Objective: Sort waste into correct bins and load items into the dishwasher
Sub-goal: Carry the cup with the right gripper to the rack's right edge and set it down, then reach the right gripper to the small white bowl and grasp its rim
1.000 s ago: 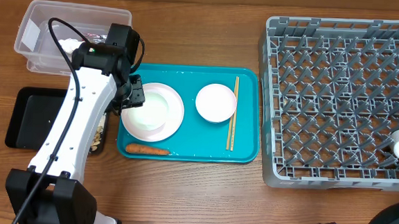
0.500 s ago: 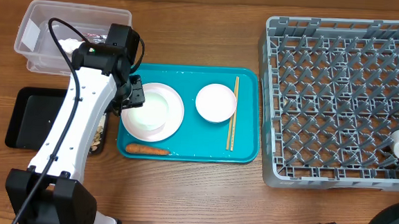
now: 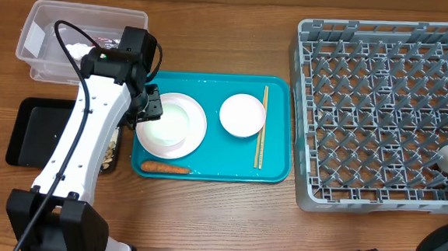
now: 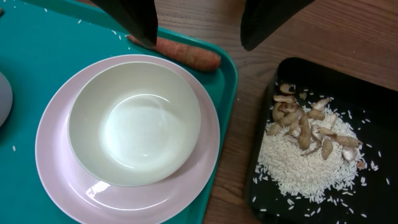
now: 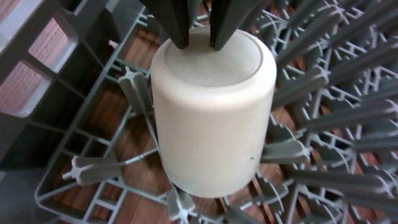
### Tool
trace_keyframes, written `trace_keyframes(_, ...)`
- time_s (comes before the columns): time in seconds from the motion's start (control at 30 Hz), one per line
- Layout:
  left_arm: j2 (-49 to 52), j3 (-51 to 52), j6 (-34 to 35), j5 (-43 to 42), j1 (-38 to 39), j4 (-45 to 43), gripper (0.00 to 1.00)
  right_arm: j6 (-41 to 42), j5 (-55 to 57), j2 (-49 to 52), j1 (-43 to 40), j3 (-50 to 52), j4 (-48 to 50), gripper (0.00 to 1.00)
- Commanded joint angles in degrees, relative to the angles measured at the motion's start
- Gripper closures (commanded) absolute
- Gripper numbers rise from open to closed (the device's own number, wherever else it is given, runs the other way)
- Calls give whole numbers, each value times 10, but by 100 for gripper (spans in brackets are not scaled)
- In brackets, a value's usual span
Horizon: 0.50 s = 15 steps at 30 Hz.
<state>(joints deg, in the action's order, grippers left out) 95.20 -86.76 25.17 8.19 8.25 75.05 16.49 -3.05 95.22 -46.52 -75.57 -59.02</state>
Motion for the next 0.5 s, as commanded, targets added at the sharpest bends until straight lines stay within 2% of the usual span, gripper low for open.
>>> trace_keyframes(0.0,-13,-8,6,-3,0,0,54,3,-19,11,-1,3,28,85)
trace_keyframes(0.1,-13,-8,6,-3,0,2,54,3,-31,11,-1,-10,45,84)
trace_keyframes(0.2,-13,-8,6,-3,0,4,54,3,-30,11,-1,-20,68,75)
trace_keyframes(0.47,-13,-8,6,-3,0,10,54,31,-40,11,-1,-31,85,72)
